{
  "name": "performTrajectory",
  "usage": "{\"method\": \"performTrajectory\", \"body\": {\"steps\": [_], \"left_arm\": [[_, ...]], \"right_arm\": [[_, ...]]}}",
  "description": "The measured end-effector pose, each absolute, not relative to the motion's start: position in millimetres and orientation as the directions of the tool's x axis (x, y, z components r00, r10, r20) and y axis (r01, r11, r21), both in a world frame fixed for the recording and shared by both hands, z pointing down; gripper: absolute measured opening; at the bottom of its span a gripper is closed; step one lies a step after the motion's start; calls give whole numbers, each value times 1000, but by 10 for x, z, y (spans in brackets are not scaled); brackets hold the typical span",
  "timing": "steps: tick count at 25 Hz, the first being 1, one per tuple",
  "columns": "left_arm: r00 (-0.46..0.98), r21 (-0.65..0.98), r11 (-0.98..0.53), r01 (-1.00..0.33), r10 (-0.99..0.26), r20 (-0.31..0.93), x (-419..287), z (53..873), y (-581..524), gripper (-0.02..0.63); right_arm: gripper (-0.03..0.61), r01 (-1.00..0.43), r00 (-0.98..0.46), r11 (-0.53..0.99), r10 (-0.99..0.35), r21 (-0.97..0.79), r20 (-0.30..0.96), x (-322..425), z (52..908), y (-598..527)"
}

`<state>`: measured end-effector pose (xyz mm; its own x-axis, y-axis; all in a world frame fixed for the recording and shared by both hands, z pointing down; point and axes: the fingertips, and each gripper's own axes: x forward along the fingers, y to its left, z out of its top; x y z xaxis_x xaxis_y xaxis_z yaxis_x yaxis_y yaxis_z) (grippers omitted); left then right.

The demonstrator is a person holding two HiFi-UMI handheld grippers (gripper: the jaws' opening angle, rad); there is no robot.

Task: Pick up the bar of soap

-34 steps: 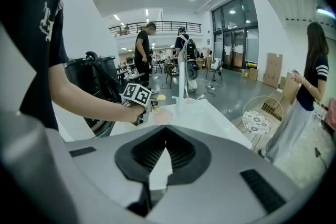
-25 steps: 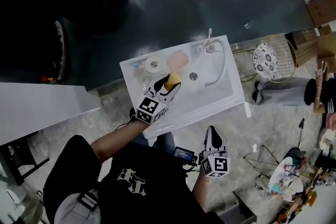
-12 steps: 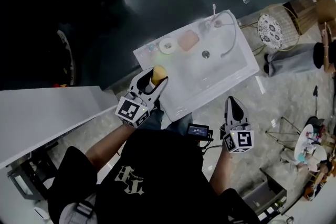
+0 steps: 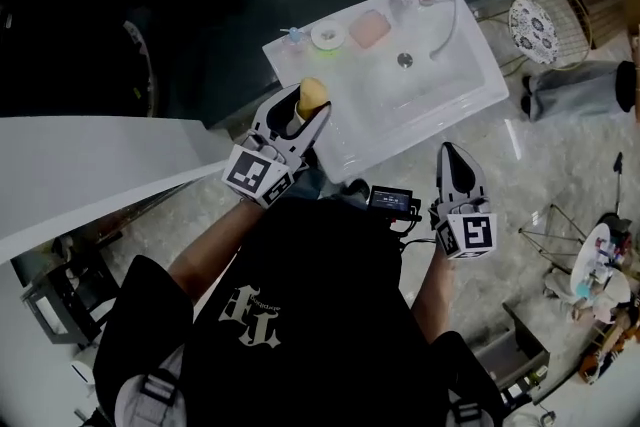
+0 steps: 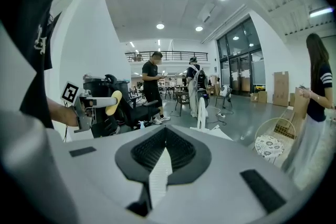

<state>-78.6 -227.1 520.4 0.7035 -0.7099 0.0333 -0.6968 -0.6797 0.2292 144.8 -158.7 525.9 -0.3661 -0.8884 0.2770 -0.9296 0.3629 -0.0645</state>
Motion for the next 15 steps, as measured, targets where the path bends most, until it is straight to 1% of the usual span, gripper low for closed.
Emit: {"method": "performTrajectory", "body": {"steps": [3,7,12,15], "left_arm": [[691,224,-672,-706,-723,11,-681,5108,-2144,198],[669,220,-651,-727,-743,11,-542,5065,-1963,198],[663,214,-645,-734,-749,15,-338,5078,-1711,198],[665,213,-646,-733,-747,25,-228,5089,-1540,198]], "right_arm": [[8,-918,-386,395,-878,-28,284,1598,5298,-1460],[8,-894,-433,447,-861,-9,268,1735,5332,-1278],[8,-897,-437,439,-856,-58,276,1819,5296,-1127],[8,-891,-448,451,-850,-58,277,1880,5330,-968]]}}
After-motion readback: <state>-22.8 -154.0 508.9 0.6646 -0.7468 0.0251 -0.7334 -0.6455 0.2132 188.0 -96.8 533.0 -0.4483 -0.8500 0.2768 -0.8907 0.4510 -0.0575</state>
